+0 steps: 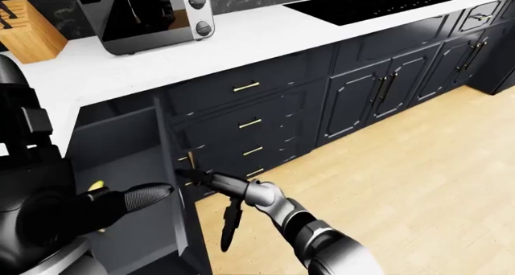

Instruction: Close the right drawer.

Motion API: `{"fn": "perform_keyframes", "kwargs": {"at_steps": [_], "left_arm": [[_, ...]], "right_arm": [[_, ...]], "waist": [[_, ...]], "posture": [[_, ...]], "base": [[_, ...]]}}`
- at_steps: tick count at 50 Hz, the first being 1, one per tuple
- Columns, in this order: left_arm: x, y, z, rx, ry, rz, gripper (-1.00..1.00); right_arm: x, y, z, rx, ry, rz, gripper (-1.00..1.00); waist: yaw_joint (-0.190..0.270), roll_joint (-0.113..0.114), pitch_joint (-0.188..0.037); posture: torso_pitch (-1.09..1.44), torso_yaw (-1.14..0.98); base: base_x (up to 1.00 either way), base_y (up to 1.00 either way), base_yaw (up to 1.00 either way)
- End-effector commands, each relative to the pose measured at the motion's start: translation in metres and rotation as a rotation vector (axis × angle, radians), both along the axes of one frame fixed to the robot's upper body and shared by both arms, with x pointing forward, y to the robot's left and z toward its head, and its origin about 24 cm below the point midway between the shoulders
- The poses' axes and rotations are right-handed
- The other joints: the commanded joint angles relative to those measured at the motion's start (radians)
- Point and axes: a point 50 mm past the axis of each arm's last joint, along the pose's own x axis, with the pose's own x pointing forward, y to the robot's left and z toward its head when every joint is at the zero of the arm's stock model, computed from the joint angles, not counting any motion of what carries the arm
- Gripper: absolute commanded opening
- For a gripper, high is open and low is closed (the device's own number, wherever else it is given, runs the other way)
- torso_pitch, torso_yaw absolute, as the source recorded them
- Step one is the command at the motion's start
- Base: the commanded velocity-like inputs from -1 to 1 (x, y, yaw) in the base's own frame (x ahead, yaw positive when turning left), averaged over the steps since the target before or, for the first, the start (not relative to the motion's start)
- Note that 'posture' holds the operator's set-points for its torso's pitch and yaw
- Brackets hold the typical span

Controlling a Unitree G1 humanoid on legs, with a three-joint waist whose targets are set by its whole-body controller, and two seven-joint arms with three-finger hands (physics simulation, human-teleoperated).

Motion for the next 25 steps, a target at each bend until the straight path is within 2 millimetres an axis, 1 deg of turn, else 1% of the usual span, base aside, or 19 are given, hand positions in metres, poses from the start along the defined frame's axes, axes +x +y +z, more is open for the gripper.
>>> {"fn": "perform_keyframes", "kwargs": {"at_steps": [1, 11, 16, 19, 25], "left_arm": [[-0.005, -0.001, 0.007, 0.014, -0.053, -0.002, 1.00], [-0.005, -0.001, 0.008, 0.012, -0.054, -0.001, 1.00], [-0.005, -0.001, 0.008, 0.011, -0.054, -0.001, 1.00], [-0.005, -0.001, 0.008, 0.013, -0.053, -0.001, 1.00], [-0.005, -0.001, 0.007, 0.011, -0.052, 0.000, 1.00]], "right_arm": [[-0.011, 0.019, 0.011, -0.019, -0.065, 0.172, 1.00], [-0.013, 0.023, 0.012, -0.026, -0.069, 0.192, 1.00], [-0.013, 0.025, 0.014, -0.030, -0.072, 0.195, 1.00], [-0.013, 0.030, 0.020, -0.030, -0.082, 0.206, 1.00], [-0.014, 0.033, 0.020, -0.043, -0.086, 0.217, 1.00]], "waist": [[0.007, 0.008, -0.015], [0.007, 0.011, -0.015], [0.007, 0.013, -0.014], [0.008, 0.013, -0.014], [0.007, 0.012, -0.014]], "posture": [[0.00, 0.00], [0.00, 0.00], [0.00, 0.00], [0.00, 0.00], [0.00, 0.00]], "base": [[0.00, 0.00, 0.00], [0.00, 0.00, 0.00], [0.00, 0.00, 0.00], [0.00, 0.00, 0.00], [0.00, 0.00, 0.00]]}}
